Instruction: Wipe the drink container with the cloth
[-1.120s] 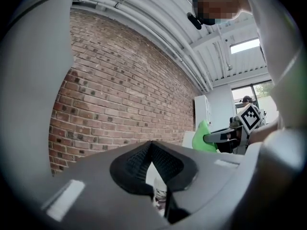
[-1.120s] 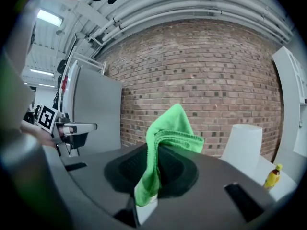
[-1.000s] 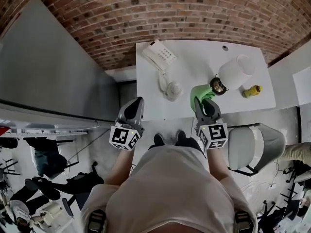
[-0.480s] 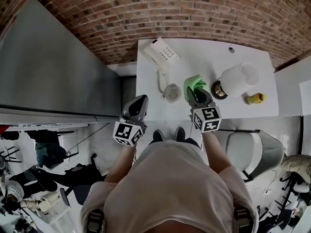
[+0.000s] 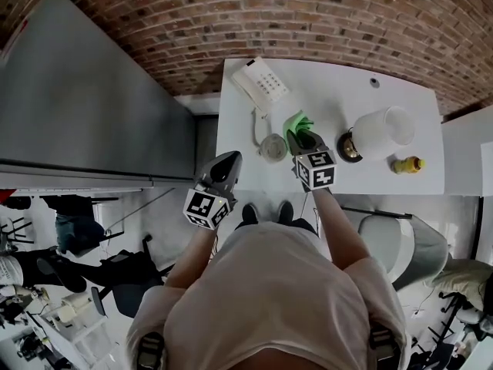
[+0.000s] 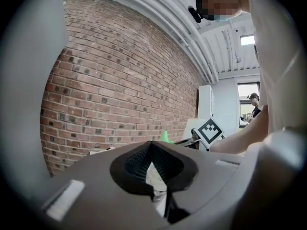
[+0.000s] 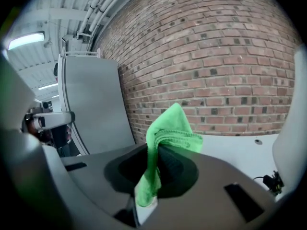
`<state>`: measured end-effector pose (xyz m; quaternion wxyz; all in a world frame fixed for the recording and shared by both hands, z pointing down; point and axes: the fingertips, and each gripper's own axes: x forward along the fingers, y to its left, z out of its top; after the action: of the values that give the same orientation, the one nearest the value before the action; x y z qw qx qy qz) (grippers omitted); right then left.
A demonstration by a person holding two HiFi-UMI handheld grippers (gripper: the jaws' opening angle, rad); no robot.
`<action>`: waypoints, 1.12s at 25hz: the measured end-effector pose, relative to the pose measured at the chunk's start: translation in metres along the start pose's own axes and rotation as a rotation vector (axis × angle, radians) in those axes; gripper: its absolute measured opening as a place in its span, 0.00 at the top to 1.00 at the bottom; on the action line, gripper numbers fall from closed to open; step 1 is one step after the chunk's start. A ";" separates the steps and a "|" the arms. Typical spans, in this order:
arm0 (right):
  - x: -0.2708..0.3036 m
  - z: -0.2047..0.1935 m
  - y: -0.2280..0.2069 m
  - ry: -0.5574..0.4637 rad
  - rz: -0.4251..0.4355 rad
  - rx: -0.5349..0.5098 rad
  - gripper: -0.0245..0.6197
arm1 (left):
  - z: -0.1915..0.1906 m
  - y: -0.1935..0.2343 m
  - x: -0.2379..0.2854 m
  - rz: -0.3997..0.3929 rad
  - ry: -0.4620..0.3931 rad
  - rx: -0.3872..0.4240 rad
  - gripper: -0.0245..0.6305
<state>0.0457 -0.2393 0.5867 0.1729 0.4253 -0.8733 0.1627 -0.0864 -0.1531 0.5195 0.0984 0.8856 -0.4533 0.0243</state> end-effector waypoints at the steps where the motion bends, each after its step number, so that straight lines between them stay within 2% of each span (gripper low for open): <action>1: 0.003 -0.002 0.001 0.009 0.007 -0.004 0.91 | -0.004 0.000 0.004 -0.009 0.010 -0.005 0.95; 13: 0.013 -0.023 0.016 0.079 0.072 -0.066 0.91 | -0.047 -0.013 0.069 -0.157 0.105 0.021 0.95; 28: 0.010 -0.030 0.018 0.092 0.083 -0.063 0.91 | -0.095 -0.018 0.105 -0.172 0.250 0.037 0.95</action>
<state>0.0308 -0.2229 0.6153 0.2193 0.3753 -0.8860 0.1615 -0.0060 -0.2081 0.6242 0.1395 0.9129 -0.3594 0.1343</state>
